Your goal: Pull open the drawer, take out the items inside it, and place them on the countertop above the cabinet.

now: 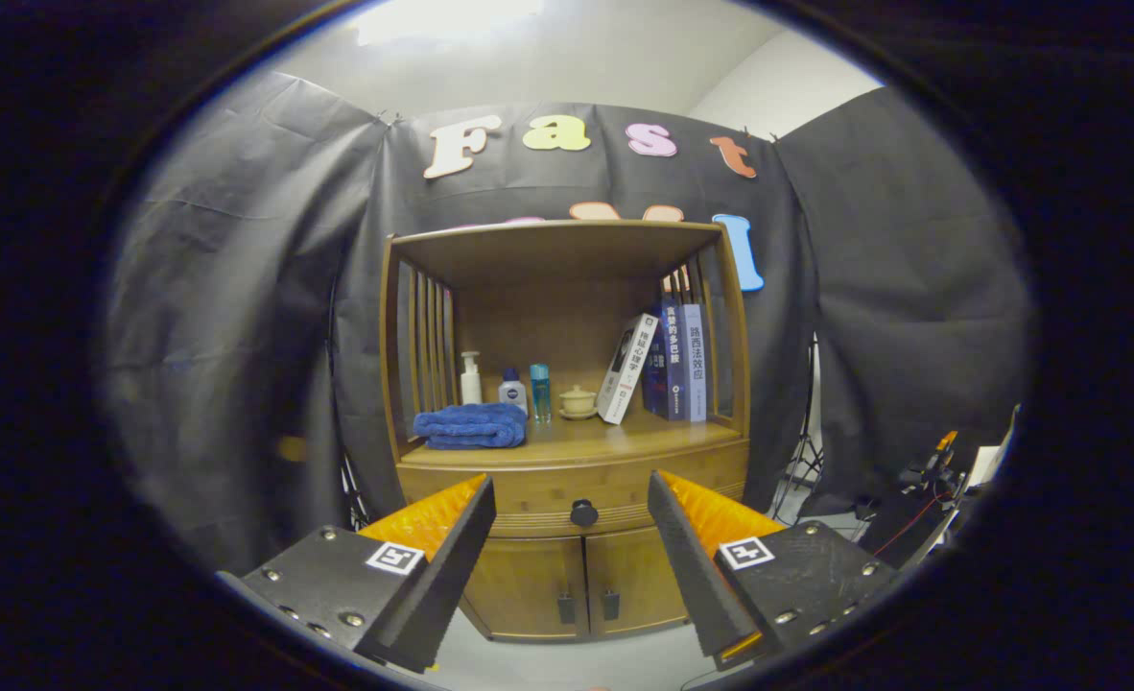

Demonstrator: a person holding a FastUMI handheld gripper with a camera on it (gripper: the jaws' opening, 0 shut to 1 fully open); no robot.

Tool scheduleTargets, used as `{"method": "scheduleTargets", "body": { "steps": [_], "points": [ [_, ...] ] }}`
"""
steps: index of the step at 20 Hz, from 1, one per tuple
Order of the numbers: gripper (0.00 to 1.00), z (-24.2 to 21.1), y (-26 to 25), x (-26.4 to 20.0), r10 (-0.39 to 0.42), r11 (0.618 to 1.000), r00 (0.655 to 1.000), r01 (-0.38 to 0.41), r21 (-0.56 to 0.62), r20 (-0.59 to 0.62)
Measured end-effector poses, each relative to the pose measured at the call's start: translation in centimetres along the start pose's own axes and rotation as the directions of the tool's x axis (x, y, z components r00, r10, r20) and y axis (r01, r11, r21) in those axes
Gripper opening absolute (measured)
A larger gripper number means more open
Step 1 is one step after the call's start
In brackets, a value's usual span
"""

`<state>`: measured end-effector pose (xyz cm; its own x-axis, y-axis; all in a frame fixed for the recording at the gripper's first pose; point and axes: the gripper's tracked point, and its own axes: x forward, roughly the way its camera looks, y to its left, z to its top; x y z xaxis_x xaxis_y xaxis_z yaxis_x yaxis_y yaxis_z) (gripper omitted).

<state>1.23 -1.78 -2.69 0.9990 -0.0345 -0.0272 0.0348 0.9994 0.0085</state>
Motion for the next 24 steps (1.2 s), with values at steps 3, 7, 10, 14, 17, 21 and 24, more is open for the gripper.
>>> {"method": "scheduleTargets", "body": {
  "steps": [3,7,10,14,17,21,24],
  "points": [
    [0.96,-0.9,-0.4,0.6,-0.005,1.000,1.000,0.005,-0.014,-0.008],
    [0.96,-1.9,-0.5,2.0,0.001,0.999,1.000,-0.001,-0.036,-0.003],
    [0.96,-3.8,-0.6,3.8,0.015,0.999,1.000,-0.016,-0.048,-0.019],
    [0.96,-7.0,-0.7,6.9,0.037,0.998,0.998,-0.040,-0.054,-0.051],
    [0.97,-10.2,-0.9,9.5,0.051,0.997,0.992,-0.058,-0.054,-0.112],
    [0.97,-14.4,-0.5,12.9,0.073,0.997,0.979,-0.079,-0.022,-0.192],
    [0.97,-16.5,-0.9,14.8,0.060,0.996,0.974,-0.072,-0.049,-0.219]
  ]
}}
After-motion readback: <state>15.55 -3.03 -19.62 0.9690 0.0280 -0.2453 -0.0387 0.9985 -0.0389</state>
